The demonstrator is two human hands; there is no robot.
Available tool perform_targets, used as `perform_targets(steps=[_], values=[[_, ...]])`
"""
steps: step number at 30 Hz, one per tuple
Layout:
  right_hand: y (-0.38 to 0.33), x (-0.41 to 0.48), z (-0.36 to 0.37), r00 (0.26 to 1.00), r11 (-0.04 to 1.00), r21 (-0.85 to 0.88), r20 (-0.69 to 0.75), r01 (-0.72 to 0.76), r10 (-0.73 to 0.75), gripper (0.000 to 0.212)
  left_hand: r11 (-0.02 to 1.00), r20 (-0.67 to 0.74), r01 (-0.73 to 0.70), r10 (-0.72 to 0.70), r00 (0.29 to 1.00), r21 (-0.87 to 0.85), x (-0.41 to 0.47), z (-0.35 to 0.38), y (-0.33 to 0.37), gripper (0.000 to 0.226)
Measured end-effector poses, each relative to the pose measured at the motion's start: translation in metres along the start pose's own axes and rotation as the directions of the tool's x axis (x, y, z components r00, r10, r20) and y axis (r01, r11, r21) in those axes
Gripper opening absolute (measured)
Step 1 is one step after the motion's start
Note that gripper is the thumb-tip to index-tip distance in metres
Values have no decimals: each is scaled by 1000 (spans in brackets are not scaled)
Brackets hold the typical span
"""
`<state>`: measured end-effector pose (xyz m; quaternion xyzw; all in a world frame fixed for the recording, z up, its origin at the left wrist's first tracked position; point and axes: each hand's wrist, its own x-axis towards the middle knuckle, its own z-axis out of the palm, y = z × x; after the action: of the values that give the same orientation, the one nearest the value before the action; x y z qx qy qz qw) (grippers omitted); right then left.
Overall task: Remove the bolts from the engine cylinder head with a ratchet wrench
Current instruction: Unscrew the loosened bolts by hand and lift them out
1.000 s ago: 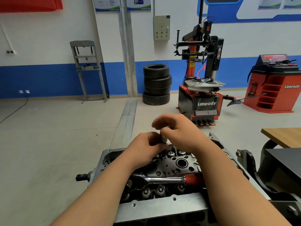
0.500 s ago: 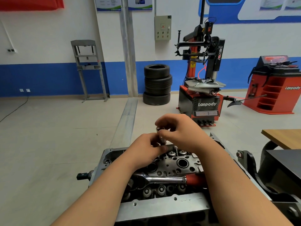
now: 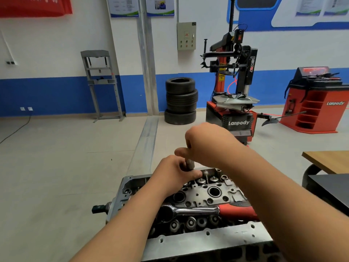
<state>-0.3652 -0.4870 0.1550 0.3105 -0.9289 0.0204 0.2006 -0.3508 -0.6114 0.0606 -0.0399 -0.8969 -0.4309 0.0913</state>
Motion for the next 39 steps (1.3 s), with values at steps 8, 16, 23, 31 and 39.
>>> perform_targets(steps=[8,16,23,31,39], values=[[-19,23,-21,903,963,-198,421,182,-84,37,1000,38,-12,12,999,0,-4,-5,0,22],[-9,17,-25,813,948,-72,538,309,-224,13,999,119,21,-17,993,-32,-10,-8,0,7],[-11,21,-28,931,973,-132,339,191,-136,33,998,36,38,-40,999,45,-5,-6,3,17],[-10,23,-17,895,982,-152,446,109,-30,53,995,30,82,-84,996,47,-4,-2,8,37],[-8,13,-22,823,926,-156,525,343,-216,15,999,117,20,-15,993,-43,-9,-9,0,16]])
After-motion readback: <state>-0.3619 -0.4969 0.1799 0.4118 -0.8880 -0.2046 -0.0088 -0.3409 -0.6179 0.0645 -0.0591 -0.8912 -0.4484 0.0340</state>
